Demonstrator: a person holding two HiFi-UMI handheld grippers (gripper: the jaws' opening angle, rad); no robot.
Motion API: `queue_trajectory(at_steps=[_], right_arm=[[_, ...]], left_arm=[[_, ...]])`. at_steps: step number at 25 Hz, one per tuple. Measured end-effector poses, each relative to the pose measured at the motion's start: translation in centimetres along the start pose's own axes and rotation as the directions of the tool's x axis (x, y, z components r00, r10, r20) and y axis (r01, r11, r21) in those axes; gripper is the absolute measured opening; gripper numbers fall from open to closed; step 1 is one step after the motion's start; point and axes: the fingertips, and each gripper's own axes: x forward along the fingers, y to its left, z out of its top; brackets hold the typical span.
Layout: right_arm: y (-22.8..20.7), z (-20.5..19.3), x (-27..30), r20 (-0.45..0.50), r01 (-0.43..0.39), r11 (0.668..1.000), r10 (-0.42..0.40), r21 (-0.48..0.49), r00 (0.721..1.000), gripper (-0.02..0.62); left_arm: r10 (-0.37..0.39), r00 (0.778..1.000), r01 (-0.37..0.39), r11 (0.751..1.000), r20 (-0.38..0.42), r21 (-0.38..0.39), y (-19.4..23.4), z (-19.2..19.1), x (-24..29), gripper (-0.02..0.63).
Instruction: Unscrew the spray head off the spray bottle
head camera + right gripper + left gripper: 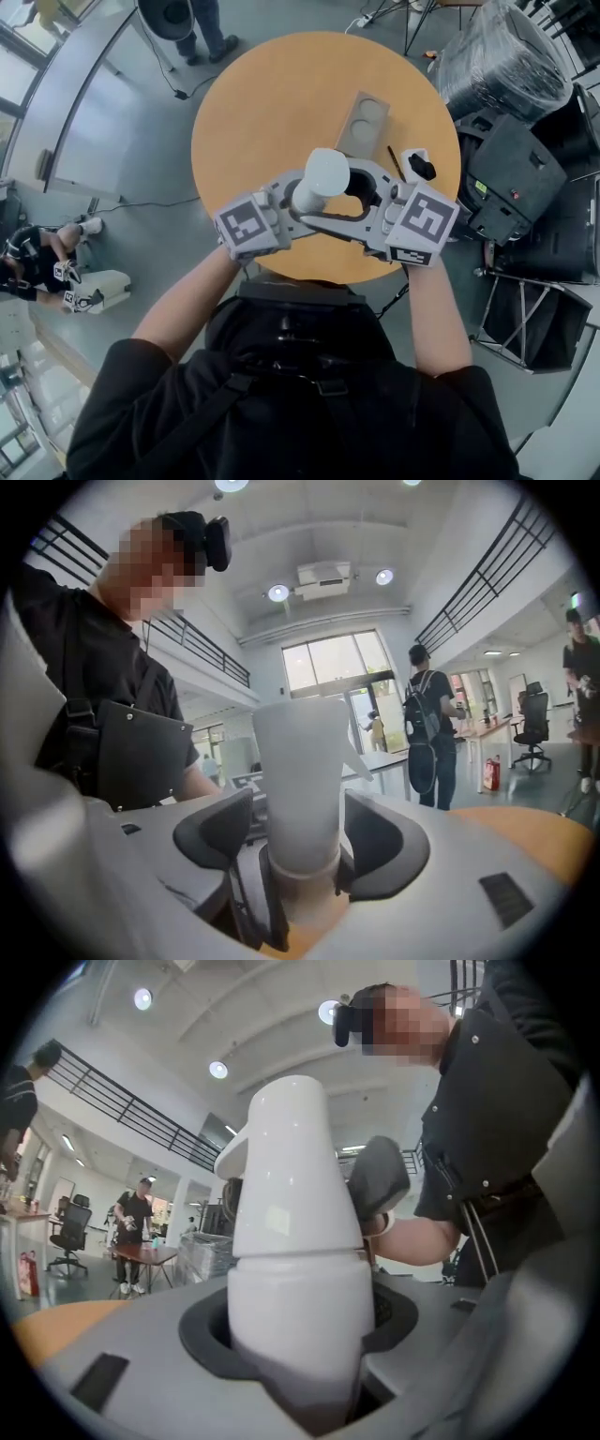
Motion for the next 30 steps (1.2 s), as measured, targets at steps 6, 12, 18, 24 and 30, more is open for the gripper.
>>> queue_trajectory(at_steps=[6, 12, 18, 24, 30], right_arm=[[-2.7, 0.4, 0.1, 0.025, 0.221, 0.973, -0.223, 0.061, 0.975, 0.33], [-5.6, 1.2, 0.6, 0.058, 0.442, 0.896, -0.443, 0.032, 0.894, 0.303], [-6.2, 1.5, 0.6, 0.097, 0.44, 0.898, -0.437, -0.005, 0.894, 0.224], [-3.1, 2.4, -0.1, 0.143, 0.124, 0.99, -0.114, -0.061, 0.983, 0.221], [-0.5, 3.1, -0.7, 0.162, -0.036, 0.992, 0.055, -0.122, 0.985, 0.221]], left_arm=[[0.25, 0.968, -0.25, 0.968, -0.009, 0.012, 4.5, -0.8, -0.5, 0.279], [0.418, 0.906, -0.415, 0.908, -0.06, 0.061, 7.3, -2.5, -0.5, 0.278], [0.383, 0.923, -0.38, 0.924, -0.05, 0.049, 7.2, -2.7, 0.1, 0.279], [0.064, 0.998, -0.064, 0.997, 0.001, 0.049, 3.2, -0.7, 0.3, 0.279], [-0.123, 0.992, 0.123, 0.991, -0.011, 0.045, 0.2, -0.7, -0.1, 0.279]])
